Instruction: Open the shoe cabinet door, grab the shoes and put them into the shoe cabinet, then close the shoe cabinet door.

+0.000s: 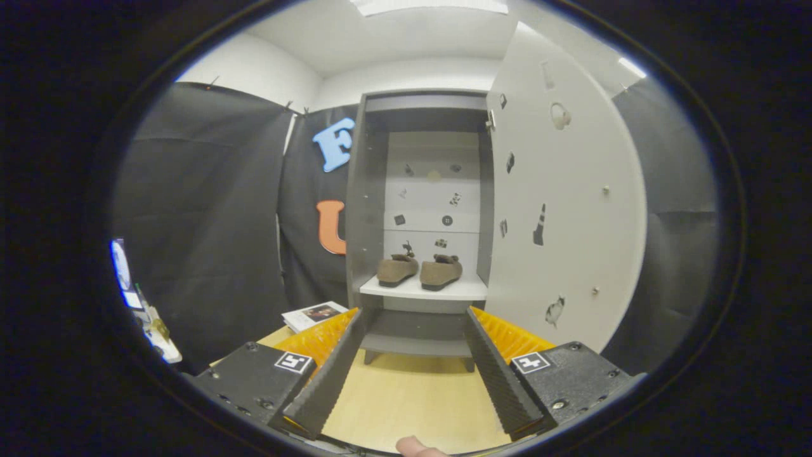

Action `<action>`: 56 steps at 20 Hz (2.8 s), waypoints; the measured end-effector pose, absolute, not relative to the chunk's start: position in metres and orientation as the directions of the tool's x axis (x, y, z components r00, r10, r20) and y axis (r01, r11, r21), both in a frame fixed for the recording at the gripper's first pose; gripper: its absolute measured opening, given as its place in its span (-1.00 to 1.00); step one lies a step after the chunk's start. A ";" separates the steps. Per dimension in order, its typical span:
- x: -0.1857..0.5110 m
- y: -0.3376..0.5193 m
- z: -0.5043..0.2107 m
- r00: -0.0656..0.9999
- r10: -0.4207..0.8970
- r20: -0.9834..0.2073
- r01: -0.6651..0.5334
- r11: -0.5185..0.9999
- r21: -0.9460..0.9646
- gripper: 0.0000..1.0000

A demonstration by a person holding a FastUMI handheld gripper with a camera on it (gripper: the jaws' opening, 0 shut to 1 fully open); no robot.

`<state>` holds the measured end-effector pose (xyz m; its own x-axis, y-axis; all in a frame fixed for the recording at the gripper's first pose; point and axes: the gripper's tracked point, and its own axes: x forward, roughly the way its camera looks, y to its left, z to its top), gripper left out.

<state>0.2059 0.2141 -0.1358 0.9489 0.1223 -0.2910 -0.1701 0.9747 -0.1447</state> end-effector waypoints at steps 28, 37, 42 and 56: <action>0.217 -0.166 -0.054 0.974 -0.160 -0.163 0.118 0.964 -0.238 1.00; 0.277 -0.208 -0.109 0.941 -0.086 -0.329 0.040 0.989 -0.142 1.00; 0.289 -0.155 -0.132 0.938 0.025 -0.347 -0.060 0.994 -0.092 1.00; 0.264 -0.037 -0.105 0.943 0.183 -0.280 -0.219 0.970 -0.105 0.90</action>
<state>0.2641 -0.0371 -0.1045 0.9425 0.1829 -0.2796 -0.2195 0.9699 -0.1054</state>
